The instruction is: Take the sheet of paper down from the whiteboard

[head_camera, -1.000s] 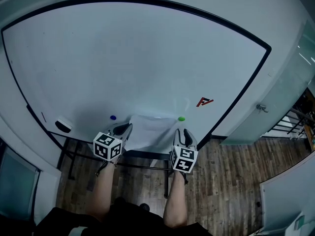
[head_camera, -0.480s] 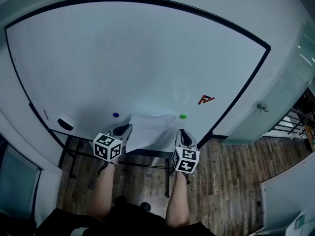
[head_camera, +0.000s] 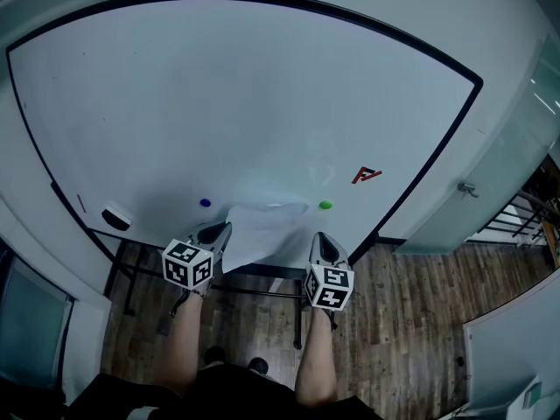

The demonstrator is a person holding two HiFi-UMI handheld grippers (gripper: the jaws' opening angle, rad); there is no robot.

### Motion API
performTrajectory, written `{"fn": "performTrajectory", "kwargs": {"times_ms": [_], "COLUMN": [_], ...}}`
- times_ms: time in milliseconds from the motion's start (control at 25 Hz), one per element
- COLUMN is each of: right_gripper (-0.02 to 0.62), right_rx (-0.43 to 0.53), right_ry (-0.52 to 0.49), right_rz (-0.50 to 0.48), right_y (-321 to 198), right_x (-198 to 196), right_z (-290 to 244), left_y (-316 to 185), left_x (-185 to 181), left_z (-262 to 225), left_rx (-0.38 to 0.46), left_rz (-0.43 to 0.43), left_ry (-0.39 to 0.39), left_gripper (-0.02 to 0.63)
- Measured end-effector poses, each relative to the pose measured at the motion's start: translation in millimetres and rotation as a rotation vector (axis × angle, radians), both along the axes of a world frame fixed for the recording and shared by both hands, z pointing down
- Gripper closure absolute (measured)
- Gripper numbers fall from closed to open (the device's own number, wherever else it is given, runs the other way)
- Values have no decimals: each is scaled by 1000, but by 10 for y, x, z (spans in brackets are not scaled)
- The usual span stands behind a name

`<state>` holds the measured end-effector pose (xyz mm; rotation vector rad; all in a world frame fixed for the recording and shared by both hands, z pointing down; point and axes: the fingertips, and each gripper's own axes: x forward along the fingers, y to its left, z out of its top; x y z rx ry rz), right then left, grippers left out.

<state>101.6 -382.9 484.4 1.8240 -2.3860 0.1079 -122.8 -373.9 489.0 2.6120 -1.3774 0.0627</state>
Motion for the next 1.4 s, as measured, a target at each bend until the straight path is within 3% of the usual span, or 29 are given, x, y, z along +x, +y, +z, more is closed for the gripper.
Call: {"fn": "performTrajectory", "kwargs": {"times_ms": [1400], "right_gripper": [572], "right_rx": [-45], "right_ry": [0], "right_rz": [-65], "right_y": [-128], "right_x": [-88], "right_z": [190], "left_y": [-83], "left_x": [2], "left_z": [72], "left_rx": [-9], "left_rz": [-29], "left_ry": [-53], "left_gripper": [586]}}
